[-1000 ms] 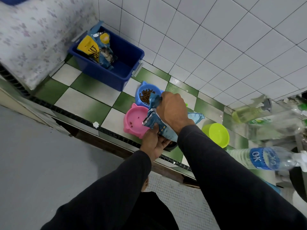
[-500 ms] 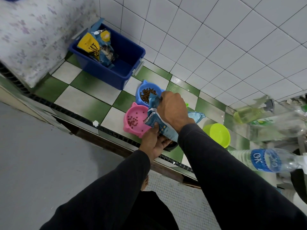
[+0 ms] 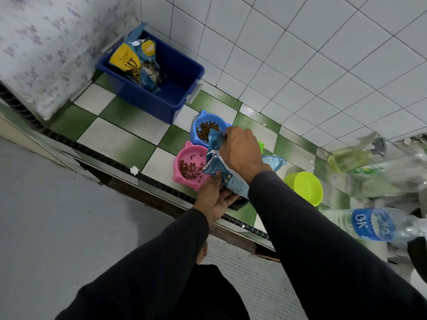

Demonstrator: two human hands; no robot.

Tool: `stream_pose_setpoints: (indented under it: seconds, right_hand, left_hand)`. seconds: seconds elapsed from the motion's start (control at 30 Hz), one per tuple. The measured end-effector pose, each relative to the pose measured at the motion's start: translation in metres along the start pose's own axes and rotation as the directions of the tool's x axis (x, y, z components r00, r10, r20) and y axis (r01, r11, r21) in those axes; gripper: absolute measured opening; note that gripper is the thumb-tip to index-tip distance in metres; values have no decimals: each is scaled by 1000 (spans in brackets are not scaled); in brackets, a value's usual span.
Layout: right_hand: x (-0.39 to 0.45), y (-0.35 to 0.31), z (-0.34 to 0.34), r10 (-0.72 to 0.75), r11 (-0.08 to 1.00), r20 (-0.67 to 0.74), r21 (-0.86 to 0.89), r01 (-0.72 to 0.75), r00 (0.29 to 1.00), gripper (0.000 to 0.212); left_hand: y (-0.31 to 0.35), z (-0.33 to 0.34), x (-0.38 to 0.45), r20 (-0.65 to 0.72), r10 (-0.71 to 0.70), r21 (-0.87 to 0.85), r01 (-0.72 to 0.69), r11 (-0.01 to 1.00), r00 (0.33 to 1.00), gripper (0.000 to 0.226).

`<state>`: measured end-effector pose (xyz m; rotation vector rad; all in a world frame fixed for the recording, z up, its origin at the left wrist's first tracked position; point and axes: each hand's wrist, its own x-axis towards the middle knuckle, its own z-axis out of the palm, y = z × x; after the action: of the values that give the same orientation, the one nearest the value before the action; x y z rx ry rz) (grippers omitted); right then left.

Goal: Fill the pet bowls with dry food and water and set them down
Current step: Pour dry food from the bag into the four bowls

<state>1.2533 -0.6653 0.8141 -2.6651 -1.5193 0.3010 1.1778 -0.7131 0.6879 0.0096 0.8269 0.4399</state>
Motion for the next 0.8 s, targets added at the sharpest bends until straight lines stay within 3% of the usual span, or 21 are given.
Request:
stream_pose_setpoints:
  seconds: [0.43,0.8]
  right_hand:
    - [0,2,2,21,1000,-8,-1,-21,1000,29]
    - [2,4,2,27,1000,-9,7,-27,1000,29]
  left_hand:
    - [1,5,2,-18,-3,33,4,999,1000,30]
    - [3,5,2,-23,-26,41,26,999,999,19]
